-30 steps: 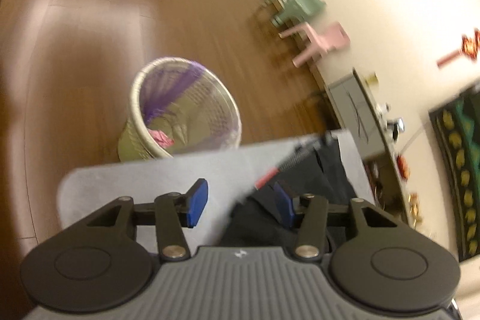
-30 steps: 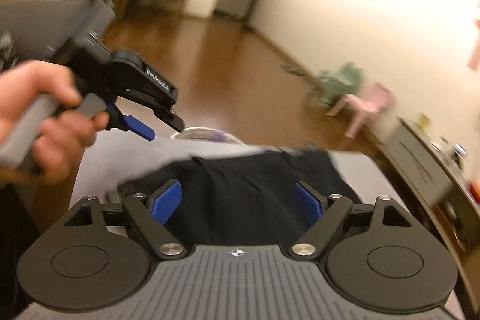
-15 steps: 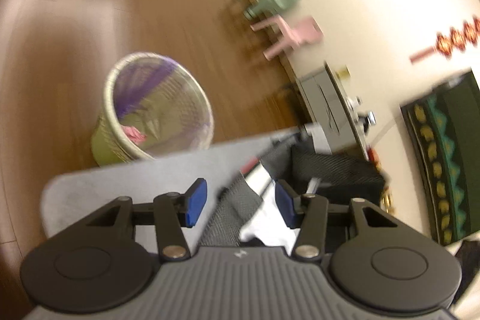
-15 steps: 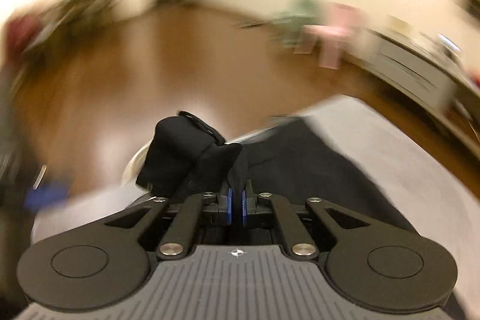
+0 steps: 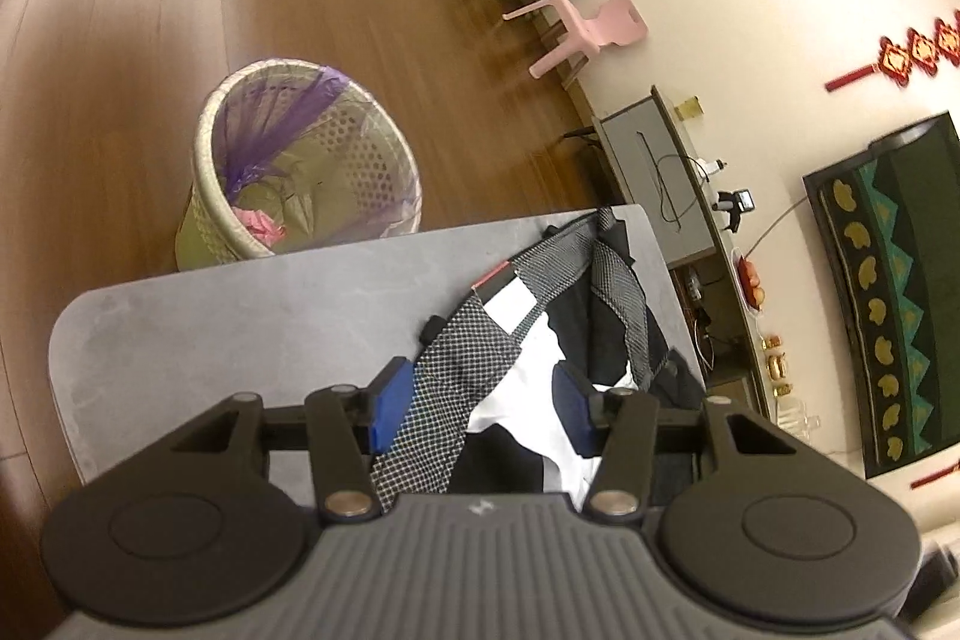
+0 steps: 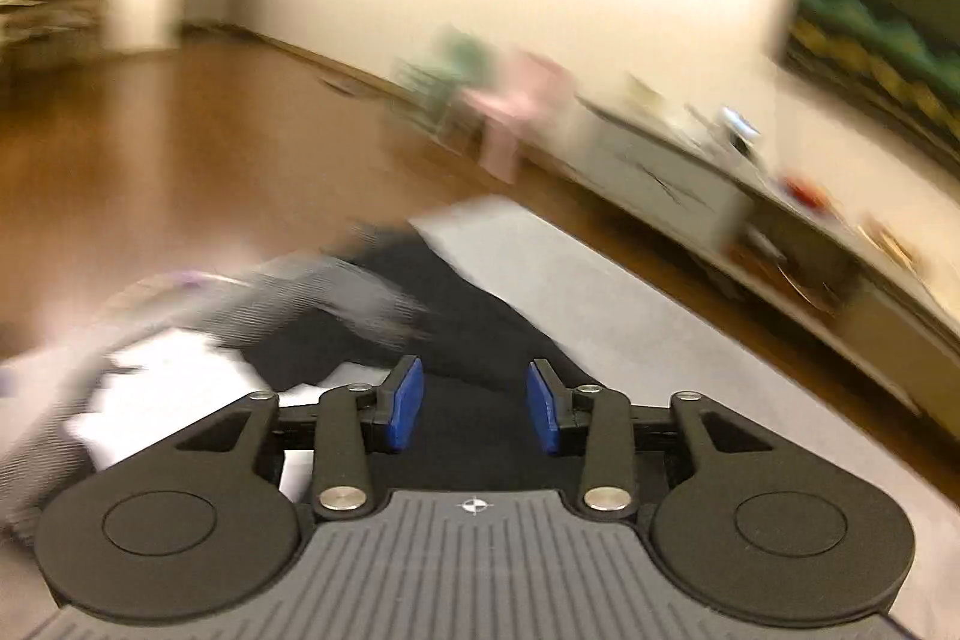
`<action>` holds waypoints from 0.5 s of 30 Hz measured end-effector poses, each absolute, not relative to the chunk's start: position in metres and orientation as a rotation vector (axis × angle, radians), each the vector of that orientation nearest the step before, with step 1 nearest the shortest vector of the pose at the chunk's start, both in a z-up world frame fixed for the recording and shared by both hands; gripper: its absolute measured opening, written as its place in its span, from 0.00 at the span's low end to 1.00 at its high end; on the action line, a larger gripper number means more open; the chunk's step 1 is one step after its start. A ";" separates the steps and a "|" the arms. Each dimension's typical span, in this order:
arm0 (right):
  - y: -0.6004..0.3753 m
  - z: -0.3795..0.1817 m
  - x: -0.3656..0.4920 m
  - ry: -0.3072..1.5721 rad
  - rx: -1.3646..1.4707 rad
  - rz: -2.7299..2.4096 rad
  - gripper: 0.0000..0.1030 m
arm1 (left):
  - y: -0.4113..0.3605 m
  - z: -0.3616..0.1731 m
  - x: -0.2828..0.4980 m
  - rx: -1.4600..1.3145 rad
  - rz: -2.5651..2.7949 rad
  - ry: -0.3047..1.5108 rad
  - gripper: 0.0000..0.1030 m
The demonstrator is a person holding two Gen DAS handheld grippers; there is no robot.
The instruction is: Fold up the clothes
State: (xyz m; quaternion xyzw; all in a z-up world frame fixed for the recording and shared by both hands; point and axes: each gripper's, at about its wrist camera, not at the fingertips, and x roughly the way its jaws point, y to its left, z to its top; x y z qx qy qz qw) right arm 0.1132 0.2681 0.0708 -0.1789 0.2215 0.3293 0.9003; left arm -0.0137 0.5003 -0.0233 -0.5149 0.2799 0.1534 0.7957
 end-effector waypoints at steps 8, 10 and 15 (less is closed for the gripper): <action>0.339 0.003 -0.027 0.277 -1.083 1.231 0.73 | 0.500 -0.023 -0.016 -1.123 0.324 0.597 0.49; 0.351 -0.005 -0.022 0.302 -1.117 1.230 0.49 | 0.502 -0.024 -0.017 -1.129 0.330 0.592 0.49; 0.360 0.024 0.022 0.362 -0.875 1.161 0.03 | 0.504 -0.016 -0.022 -1.109 0.343 0.537 0.50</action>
